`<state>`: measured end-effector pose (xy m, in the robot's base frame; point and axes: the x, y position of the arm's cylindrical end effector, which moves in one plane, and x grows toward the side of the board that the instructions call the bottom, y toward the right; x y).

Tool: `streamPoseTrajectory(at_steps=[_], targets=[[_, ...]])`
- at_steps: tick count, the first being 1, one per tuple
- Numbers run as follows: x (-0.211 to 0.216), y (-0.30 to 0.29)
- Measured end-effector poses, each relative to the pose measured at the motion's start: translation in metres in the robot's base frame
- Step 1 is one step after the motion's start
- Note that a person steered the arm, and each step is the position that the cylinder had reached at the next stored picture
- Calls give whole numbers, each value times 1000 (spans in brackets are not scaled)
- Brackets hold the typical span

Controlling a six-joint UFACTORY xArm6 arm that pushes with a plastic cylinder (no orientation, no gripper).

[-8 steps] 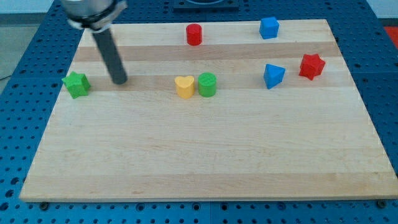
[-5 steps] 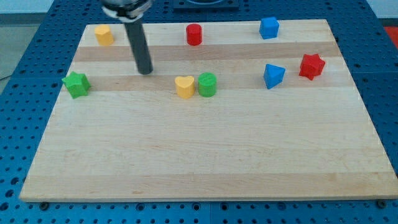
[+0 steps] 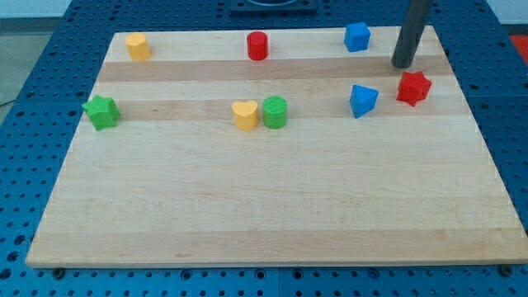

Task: Move the yellow heart down and right a bit

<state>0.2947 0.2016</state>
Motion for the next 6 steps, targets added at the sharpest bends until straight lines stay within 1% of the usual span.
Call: streamPoseTrajectory(at_steps=[1, 2, 3, 4, 5, 6], targets=[[18, -91], [39, -199], [52, -280], [82, -277], [130, -232], [162, -205]])
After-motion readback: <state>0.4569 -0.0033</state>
